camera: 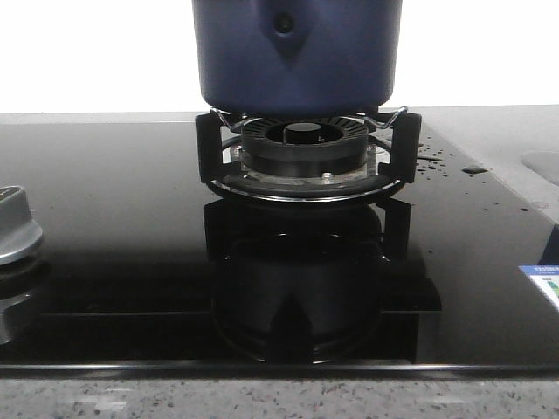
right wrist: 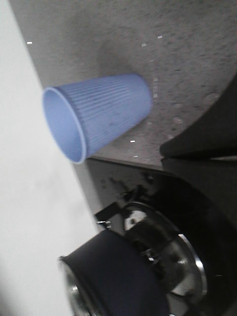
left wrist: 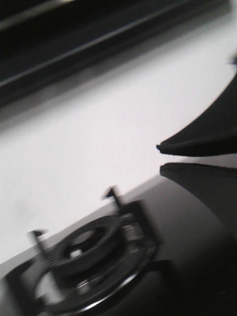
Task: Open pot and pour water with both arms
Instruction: 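Grasp the blue lid knob with the left gripper and lift the lid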
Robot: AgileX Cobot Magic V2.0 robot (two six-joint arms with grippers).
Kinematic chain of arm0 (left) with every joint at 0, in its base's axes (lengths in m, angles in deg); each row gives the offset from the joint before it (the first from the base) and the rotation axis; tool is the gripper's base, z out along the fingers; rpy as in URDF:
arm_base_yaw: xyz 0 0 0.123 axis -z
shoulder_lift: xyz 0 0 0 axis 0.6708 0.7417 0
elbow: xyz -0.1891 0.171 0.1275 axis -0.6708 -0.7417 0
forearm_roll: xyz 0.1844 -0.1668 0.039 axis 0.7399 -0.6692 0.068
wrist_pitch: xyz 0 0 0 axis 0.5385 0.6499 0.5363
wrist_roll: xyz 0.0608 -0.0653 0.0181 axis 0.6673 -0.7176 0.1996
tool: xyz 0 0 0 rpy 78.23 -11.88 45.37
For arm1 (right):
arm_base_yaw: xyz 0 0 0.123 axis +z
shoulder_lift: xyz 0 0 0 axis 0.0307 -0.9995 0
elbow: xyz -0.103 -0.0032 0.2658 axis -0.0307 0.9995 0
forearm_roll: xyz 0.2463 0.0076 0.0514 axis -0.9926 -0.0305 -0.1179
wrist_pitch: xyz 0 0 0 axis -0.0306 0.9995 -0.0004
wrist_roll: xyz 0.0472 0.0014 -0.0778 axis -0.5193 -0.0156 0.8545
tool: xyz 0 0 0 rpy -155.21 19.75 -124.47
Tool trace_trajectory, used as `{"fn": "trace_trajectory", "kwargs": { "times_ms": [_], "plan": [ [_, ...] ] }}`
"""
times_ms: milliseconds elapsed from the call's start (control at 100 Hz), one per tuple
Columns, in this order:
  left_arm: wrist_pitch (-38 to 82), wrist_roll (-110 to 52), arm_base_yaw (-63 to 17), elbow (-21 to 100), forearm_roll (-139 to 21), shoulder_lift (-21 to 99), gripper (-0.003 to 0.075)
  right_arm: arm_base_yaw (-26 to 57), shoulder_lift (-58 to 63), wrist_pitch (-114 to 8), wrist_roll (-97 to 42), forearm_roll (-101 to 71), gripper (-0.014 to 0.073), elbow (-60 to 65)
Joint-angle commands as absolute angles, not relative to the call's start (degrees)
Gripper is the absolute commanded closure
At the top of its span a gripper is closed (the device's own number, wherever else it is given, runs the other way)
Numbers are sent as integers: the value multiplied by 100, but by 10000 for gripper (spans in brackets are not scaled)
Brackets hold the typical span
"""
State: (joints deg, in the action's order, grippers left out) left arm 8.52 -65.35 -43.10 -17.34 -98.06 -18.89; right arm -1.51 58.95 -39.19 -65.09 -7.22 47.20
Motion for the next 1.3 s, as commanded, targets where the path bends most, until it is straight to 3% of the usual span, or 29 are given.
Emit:
{"fn": "trace_trajectory", "kwargs": {
  "times_ms": [0, 150, 290, 580, 910, 970, 1030, 1170, 1220, 1290],
  "plan": [
    [1539, -6587, -4300, -1402, -9399, -1782, 741, -176, 5364, -3329, -6491, -747, 665, 4044],
    [2615, -6095, -4300, -872, -9227, -1103, 740, -176, 4432, -1601, -6491, -1133, 665, 3064],
    [3719, -4985, -4300, -251, -9339, -340, 740, -176, 3777, -744, -5998, -1997, 665, 2522],
    [5575, -692, -4012, 669, -12539, 1121, 738, -176, 3530, -969, -2876, -4982, 665, 2364],
    [6498, 1229, -3199, 2424, -12586, 3134, 715, -176, 3540, -1736, -1721, -5232, 652, 2364],
    [6590, 1682, -3066, 2798, -12479, 3520, 645, -176, 3552, -1770, -1584, -5232, 597, 2364],
    [6578, 1950, -2916, 3208, -12311, 3839, 518, -176, 3552, -1797, -1496, -5221, 505, 2351],
    [6208, 2150, -2608, 4040, -12181, 4607, 215, -176, 3552, -1974, -1496, -5221, 142, 2235],
    [6098, 2150, -2508, 4306, -12181, 4865, 165, -176, 3552, -2031, -1496, -5221, 27, 2166],
    [6030, 2150, -2397, 4669, -12170, 5249, 153, -176, 3552, -2045, -1496, -5209, -47, 2072]
  ]
}}
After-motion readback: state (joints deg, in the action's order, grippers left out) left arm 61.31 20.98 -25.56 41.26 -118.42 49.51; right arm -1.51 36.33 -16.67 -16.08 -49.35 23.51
